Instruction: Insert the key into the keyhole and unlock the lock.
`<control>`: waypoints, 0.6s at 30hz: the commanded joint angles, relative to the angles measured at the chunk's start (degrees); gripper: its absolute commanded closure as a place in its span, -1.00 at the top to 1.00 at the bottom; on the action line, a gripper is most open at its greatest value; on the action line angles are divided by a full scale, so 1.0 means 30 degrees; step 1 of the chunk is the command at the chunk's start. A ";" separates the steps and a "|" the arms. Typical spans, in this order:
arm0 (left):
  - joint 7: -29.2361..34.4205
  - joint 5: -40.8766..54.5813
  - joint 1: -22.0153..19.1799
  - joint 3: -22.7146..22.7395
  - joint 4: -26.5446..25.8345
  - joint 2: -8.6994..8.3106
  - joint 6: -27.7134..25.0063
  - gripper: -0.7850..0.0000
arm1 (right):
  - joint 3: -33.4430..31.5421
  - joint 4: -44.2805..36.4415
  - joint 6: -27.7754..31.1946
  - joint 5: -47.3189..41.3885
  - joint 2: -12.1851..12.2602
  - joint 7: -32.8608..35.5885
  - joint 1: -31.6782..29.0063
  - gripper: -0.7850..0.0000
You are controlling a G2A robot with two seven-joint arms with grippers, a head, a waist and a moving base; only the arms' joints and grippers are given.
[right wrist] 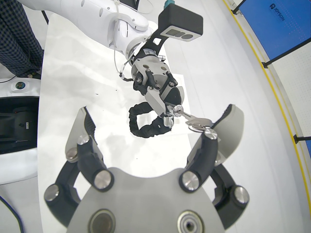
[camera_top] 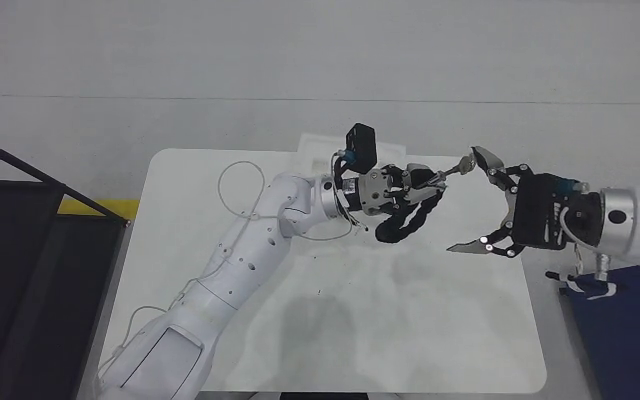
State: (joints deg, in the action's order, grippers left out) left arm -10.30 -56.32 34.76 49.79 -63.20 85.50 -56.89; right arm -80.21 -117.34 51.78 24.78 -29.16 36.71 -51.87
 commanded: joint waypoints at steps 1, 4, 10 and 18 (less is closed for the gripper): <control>0.0032 -0.0045 -0.0007 -0.0048 0.0031 0.0029 -0.0025 -1.00 | 0.0137 0.0134 0.0231 0.0011 -0.0030 -0.0111 0.0162 1.00; 0.0056 -0.0094 -0.0047 -0.0096 0.0094 0.0069 -0.0090 -1.00 | 0.0363 0.0256 0.0451 0.0217 -0.0076 -0.0146 0.0440 1.00; 0.0012 -0.0202 -0.0139 -0.0140 0.0286 0.0142 -0.0214 -1.00 | 0.0997 0.0549 0.0934 0.0243 -0.0124 0.0336 0.0904 1.00; -0.0117 -0.0463 -0.0266 -0.0136 0.0609 0.0217 -0.0345 -1.00 | 0.1268 0.0893 0.1433 0.0693 -0.0146 0.0755 0.1722 1.00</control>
State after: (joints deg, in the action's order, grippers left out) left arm -10.63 -57.59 34.03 49.38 -61.51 86.13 -57.82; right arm -76.38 -114.84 56.13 26.31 -29.56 39.03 -47.11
